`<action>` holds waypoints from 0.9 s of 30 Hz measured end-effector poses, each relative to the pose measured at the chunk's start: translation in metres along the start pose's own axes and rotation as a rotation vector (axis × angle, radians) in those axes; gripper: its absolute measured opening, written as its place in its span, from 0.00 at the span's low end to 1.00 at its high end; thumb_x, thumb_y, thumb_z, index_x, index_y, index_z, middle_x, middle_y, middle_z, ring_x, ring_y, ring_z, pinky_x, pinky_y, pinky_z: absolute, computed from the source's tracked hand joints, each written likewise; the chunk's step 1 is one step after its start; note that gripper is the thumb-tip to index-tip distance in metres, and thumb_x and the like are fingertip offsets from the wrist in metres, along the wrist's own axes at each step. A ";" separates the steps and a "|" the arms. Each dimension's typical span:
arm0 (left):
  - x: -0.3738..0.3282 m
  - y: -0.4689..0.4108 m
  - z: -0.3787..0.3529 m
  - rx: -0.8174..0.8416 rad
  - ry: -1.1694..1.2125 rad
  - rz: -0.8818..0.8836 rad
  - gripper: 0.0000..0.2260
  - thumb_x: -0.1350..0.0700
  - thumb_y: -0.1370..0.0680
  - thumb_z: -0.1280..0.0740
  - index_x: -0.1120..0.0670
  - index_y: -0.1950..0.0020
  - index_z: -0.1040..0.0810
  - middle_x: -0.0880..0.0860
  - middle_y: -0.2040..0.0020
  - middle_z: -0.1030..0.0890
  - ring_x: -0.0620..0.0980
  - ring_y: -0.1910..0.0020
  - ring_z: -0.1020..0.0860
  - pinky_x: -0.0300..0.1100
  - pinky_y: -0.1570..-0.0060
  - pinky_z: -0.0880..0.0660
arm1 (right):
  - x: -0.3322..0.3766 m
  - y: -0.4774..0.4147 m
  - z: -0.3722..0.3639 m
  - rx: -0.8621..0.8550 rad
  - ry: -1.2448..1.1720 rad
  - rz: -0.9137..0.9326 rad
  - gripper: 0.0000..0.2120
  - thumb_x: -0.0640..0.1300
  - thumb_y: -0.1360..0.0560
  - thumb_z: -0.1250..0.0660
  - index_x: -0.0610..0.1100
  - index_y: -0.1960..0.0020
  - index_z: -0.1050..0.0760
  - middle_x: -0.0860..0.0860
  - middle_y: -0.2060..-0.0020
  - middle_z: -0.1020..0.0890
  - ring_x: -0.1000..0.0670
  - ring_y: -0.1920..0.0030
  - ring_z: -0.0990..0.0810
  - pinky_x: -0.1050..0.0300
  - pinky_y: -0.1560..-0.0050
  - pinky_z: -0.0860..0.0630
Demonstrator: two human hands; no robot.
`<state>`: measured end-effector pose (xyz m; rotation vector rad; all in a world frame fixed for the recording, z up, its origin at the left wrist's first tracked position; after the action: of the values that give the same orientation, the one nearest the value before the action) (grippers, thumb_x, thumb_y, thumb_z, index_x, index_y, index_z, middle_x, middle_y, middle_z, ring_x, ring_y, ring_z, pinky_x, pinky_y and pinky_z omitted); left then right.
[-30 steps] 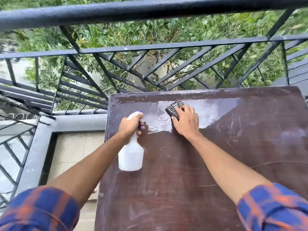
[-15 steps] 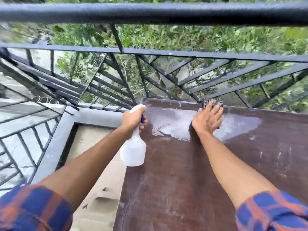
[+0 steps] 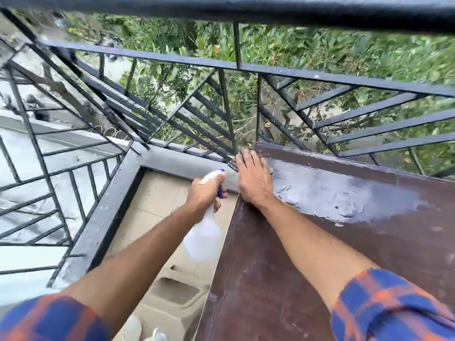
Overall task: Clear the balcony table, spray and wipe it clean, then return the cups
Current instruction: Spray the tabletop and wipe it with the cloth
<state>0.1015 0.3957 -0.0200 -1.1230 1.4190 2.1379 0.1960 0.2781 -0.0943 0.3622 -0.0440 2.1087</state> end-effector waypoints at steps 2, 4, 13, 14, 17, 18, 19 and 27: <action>0.003 0.001 -0.002 0.001 0.004 0.021 0.10 0.49 0.20 0.32 0.52 0.56 0.18 0.57 0.63 0.19 0.56 0.63 0.25 0.39 0.73 0.35 | -0.014 0.017 0.003 -0.025 -0.047 0.007 0.31 0.42 0.21 0.40 0.48 0.19 0.46 0.48 0.19 0.44 0.44 0.20 0.45 0.43 0.23 0.44; 0.002 0.002 -0.008 0.019 -0.017 0.030 0.11 0.47 0.21 0.32 0.53 0.55 0.18 0.58 0.63 0.18 0.57 0.68 0.26 0.38 0.72 0.34 | -0.043 0.026 0.010 -0.054 -0.087 -0.051 0.30 0.44 0.19 0.42 0.51 0.19 0.48 0.50 0.19 0.44 0.45 0.20 0.45 0.42 0.24 0.43; -0.010 0.011 -0.029 0.092 -0.050 0.006 0.13 0.50 0.18 0.35 0.57 0.55 0.20 0.56 0.65 0.18 0.52 0.80 0.34 0.35 0.76 0.35 | -0.261 0.107 0.063 -0.243 -0.071 -0.870 0.31 0.44 0.19 0.41 0.45 0.19 0.49 0.40 0.20 0.45 0.37 0.21 0.47 0.38 0.22 0.47; -0.009 0.011 -0.028 0.095 -0.044 0.005 0.12 0.50 0.18 0.35 0.57 0.54 0.20 0.57 0.64 0.18 0.52 0.80 0.34 0.35 0.77 0.35 | -0.256 0.105 0.062 -0.244 -0.086 -0.931 0.31 0.43 0.18 0.41 0.45 0.19 0.49 0.41 0.19 0.47 0.38 0.20 0.49 0.39 0.22 0.48; -0.006 0.011 -0.023 0.092 -0.073 -0.010 0.14 0.49 0.19 0.34 0.58 0.56 0.20 0.60 0.62 0.18 0.52 0.81 0.33 0.36 0.77 0.35 | -0.210 0.075 0.058 -0.227 -0.134 -0.945 0.32 0.43 0.18 0.41 0.46 0.18 0.51 0.43 0.18 0.50 0.40 0.19 0.52 0.39 0.22 0.50; -0.005 0.011 -0.021 0.089 -0.086 -0.014 0.15 0.48 0.19 0.34 0.58 0.57 0.20 0.59 0.63 0.18 0.52 0.81 0.33 0.36 0.76 0.34 | -0.188 0.060 0.055 -0.200 -0.128 -0.860 0.34 0.42 0.19 0.40 0.46 0.18 0.52 0.43 0.18 0.51 0.40 0.19 0.53 0.39 0.21 0.51; -0.005 0.010 -0.018 0.081 -0.098 -0.016 0.15 0.47 0.19 0.33 0.58 0.58 0.19 0.59 0.64 0.18 0.53 0.80 0.33 0.36 0.76 0.34 | -0.165 0.043 0.052 -0.170 -0.119 -0.747 0.36 0.42 0.20 0.40 0.47 0.18 0.55 0.44 0.18 0.52 0.41 0.19 0.54 0.40 0.21 0.53; -0.003 0.006 -0.010 0.071 -0.088 -0.063 0.10 0.48 0.19 0.34 0.54 0.50 0.18 0.58 0.64 0.18 0.59 0.64 0.26 0.38 0.77 0.33 | -0.036 -0.013 0.020 0.029 -0.083 -0.159 0.37 0.42 0.20 0.42 0.48 0.18 0.57 0.47 0.18 0.53 0.44 0.19 0.54 0.44 0.21 0.54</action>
<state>0.1038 0.3845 -0.0156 -1.0219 1.3903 2.0508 0.2295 0.2520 -0.0860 0.4558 -0.0323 1.9384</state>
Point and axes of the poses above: each hand's wrist, its own y-axis away from the middle knuckle, its own z-axis out of the back of the hand, x = y × z, the point moved 3 cm from there along -y, towards the middle knuckle
